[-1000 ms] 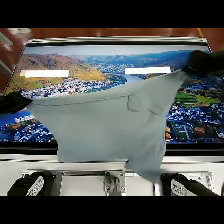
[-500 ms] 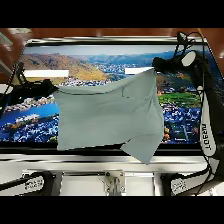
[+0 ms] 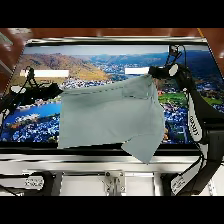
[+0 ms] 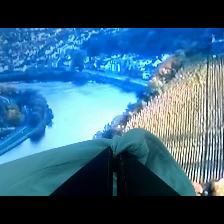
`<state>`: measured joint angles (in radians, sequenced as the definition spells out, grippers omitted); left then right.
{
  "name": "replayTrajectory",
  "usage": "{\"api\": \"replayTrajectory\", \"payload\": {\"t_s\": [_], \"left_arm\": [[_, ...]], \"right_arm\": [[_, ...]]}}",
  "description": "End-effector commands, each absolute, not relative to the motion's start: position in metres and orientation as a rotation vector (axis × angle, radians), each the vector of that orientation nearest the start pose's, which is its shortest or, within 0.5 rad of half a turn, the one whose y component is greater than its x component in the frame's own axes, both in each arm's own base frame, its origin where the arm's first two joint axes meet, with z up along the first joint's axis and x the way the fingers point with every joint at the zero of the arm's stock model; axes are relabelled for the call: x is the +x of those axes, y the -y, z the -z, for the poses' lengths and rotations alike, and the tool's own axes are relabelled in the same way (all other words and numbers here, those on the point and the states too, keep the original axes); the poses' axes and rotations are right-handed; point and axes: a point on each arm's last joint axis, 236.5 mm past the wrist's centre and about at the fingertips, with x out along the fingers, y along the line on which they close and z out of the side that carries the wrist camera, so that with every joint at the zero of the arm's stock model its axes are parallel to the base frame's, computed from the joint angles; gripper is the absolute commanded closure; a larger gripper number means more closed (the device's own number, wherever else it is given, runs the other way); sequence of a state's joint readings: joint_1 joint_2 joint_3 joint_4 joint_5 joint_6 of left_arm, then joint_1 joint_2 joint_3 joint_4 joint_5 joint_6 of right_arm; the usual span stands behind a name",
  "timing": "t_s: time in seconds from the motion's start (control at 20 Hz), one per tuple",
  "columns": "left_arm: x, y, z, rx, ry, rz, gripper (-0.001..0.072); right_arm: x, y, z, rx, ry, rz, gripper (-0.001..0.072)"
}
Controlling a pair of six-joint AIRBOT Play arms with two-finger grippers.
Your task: Fold the shirts.
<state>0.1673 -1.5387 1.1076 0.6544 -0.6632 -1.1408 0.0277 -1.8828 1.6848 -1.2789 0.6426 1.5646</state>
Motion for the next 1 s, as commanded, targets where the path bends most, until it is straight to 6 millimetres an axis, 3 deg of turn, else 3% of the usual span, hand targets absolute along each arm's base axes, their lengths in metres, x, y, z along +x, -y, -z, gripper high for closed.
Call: {"api": "replayTrajectory", "payload": {"t_s": [0.0,0.15,0.35,0.5,0.7,0.8,0.95], "left_arm": [[0.495,0.041,0.044,-0.649,-0.948,0.19,0.0671],[0.483,0.05,0.046,-0.653,-1.0,0.235,0.0671],[0.44,0.069,0.054,-0.635,-1.176,0.354,0.0671],[0.409,0.069,0.066,-0.613,-1.323,0.359,0.0671],[0.393,0.059,0.076,-0.633,-1.416,0.269,0.0671],[0.392,0.06,0.075,-0.646,-1.425,0.263,0.0671],[0.386,0.06,0.074,-0.655,-1.448,0.272,0.0671]], "right_arm": [[0.604,-0.058,0.048,0.262,-0.928,-0.094,0.0651],[0.59,-0.046,0.034,0.247,-0.968,-0.087,0.065],[0.536,-0.037,0.021,0.227,-1.163,-0.1,0.065],[0.493,-0.033,0.04,0.172,-1.354,-0.094,0.065],[0.442,-0.033,0.076,0.182,-1.551,-0.085,0.065],[0.431,-0.031,0.084,0.176,-1.591,-0.074,0.065],[0.432,-0.019,0.086,0.148,-1.587,-0.021,0.0651]]}}
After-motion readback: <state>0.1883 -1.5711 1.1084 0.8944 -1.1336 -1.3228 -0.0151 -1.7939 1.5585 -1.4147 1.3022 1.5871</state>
